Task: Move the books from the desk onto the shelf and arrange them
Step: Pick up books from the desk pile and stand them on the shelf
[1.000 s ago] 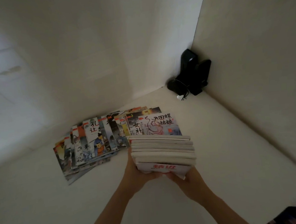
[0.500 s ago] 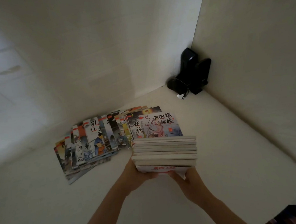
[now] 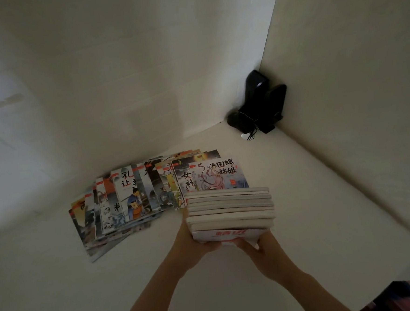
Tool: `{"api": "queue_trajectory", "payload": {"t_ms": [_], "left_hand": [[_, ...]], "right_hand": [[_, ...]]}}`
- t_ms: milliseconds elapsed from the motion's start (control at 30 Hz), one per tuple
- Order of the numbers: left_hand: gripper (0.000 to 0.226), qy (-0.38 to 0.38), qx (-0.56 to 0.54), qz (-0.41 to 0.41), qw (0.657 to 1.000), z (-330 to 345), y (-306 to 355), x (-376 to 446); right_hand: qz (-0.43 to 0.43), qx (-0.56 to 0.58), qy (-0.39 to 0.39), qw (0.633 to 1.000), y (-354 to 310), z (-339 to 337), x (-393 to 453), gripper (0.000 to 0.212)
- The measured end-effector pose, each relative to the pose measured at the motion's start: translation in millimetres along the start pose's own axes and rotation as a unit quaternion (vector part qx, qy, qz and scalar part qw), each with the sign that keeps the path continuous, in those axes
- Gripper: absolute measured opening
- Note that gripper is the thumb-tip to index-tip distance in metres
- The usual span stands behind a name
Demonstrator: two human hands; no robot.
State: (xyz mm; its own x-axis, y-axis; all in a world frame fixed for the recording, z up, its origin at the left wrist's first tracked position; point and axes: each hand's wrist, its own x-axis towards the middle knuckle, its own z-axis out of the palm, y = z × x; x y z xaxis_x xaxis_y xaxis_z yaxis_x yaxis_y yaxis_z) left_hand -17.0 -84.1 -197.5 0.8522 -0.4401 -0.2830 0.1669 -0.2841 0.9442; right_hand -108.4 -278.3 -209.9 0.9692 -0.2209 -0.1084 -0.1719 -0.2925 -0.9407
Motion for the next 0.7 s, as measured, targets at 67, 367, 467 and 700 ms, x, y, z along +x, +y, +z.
{"api": "queue_trajectory", "payload": {"t_ms": [67, 367, 467, 700], "left_hand": [[0.080, -0.006, -0.007, 0.003, 1.000, -2.3, 1.8, 0.1], [0.074, 0.005, -0.033, -0.014, 0.999, -29.6, 18.7, -12.0], [0.078, 0.038, -0.044, -0.016, 0.998, -54.7, 48.6, -31.5], [0.063, 0.227, -0.124, 0.072, 0.963, -131.9, 160.6, -130.6]], "right_hand": [[0.009, -0.012, -0.009, 1.000, 3.2, -6.5, 0.8, 0.068], [0.028, -0.034, -0.047, 0.998, -20.4, -29.3, 3.5, 0.055], [0.034, 0.008, -0.095, 0.995, -62.2, -29.1, 11.8, 0.058], [-0.058, 0.054, -0.219, 0.972, -223.1, 16.7, 28.7, 0.056]]}}
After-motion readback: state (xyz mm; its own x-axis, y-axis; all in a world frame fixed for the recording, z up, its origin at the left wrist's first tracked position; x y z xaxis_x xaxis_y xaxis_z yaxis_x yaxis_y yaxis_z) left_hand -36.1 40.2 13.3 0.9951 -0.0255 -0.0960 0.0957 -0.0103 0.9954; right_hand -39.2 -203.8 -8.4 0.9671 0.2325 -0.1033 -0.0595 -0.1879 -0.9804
